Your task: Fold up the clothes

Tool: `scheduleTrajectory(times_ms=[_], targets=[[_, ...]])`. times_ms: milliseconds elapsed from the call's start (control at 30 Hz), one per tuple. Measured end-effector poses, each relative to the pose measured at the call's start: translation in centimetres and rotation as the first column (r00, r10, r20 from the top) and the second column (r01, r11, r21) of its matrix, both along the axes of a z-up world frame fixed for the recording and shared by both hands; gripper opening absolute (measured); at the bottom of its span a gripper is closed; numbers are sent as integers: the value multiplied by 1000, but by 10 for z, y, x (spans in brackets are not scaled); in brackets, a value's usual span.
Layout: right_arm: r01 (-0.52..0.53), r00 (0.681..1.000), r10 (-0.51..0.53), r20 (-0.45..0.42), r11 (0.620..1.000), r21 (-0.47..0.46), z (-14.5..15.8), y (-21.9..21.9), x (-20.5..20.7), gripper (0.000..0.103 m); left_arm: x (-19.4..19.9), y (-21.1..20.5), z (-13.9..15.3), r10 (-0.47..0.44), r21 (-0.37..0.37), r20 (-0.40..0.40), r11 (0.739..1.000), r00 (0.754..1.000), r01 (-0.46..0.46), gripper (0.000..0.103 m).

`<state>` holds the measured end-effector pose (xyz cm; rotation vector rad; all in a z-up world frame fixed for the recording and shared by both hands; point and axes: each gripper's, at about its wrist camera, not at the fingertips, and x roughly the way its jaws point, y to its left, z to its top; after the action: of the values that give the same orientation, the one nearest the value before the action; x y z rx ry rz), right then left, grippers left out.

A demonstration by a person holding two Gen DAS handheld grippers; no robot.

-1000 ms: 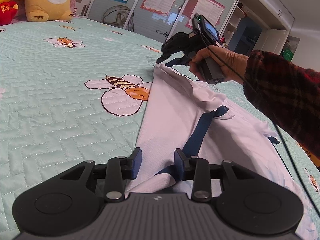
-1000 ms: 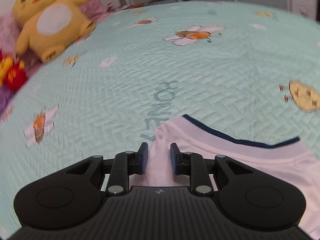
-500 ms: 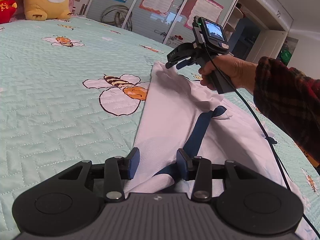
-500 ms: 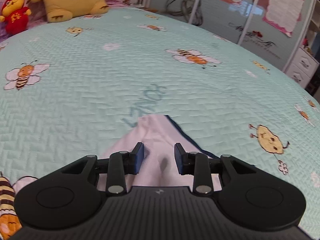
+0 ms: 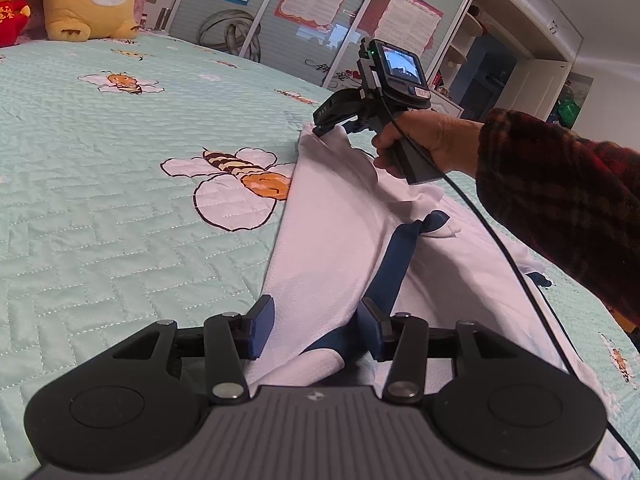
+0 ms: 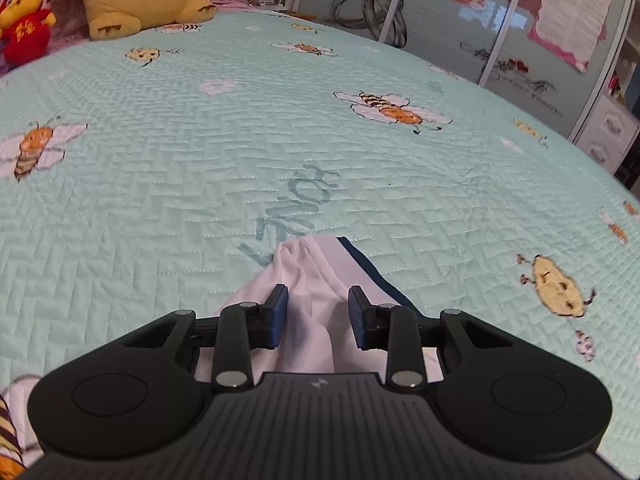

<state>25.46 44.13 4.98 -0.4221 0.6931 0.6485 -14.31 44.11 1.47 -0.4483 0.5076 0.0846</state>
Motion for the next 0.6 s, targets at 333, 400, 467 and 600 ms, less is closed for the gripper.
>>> scheduleTrajectory(times_ms=[333, 400, 467, 600], targets=[[46, 977, 35, -211, 929, 368, 15, -17, 27, 0, -3, 4, 0, 39, -15, -3, 999, 999, -39, 51], [62, 975, 37, -218, 900, 432, 19, -16, 32, 0, -4, 5, -1, 62, -16, -10, 998, 998, -62, 51], [77, 974, 34, -222, 877, 474, 20, -15, 36, 0, -5, 5, -1, 72, -15, -12, 997, 997, -72, 51], [84, 977, 19, -212, 880, 467, 11, -11, 41, 0, -7, 1, 2, 83, 16, -19, 996, 996, -83, 51]])
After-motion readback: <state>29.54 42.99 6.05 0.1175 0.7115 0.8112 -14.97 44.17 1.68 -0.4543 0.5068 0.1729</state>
